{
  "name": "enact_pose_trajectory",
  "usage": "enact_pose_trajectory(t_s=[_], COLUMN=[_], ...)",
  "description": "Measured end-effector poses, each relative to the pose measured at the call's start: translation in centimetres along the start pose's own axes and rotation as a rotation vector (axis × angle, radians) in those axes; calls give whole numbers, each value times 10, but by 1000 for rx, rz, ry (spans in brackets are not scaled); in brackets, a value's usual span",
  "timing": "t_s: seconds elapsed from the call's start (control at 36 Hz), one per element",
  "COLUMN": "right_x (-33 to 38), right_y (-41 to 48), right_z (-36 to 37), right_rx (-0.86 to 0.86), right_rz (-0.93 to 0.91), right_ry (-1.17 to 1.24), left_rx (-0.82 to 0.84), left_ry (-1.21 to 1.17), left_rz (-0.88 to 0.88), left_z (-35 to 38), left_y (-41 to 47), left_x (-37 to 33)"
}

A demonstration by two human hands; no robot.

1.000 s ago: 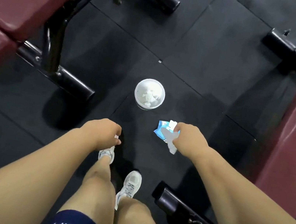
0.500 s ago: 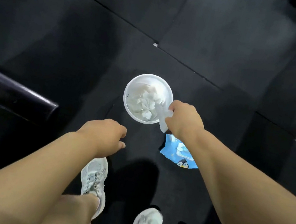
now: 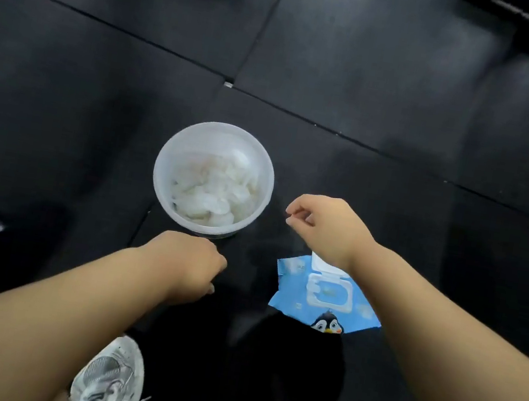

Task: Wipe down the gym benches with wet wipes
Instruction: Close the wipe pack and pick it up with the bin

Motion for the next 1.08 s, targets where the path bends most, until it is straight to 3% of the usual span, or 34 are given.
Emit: enact_pose_trajectory(t_s=[0.42, 0.56, 0.64, 0.75, 0.92, 1.0, 1.08], right_x=[-212, -241, -237, -228, -231, -246, -247], right_y=[-64, -55, -44, -25, -12, -7, -14], right_z=[80, 116, 116, 120, 141, 129, 105], right_rx=[-7, -35, -69, 18, 93, -87, -294], right_rz=[366, 420, 385, 372, 412, 388, 236], right_ry=[10, 141, 77, 100, 488, 719, 974], left_rx=[37, -72, -156, -194, -157, -133, -125], left_ry=[283, 207, 65, -55, -92, -99, -102], left_rz=[135, 116, 99, 80, 90, 91, 93], left_z=[-19, -16, -15, -7, 3, 7, 9], left_y=[105, 142, 154, 160, 161, 162, 163], left_x=[-103, -112, -109, -105, -108, -108, -107])
Point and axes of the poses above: each hand's wrist, its own y-axis towards the middle knuckle, its own z-axis out of the palm, x = y × z, the point moved 10 cm from there along y, towards the middle knuckle, and after that the axes turned 12 degrees about x, right-handed, at the moved point
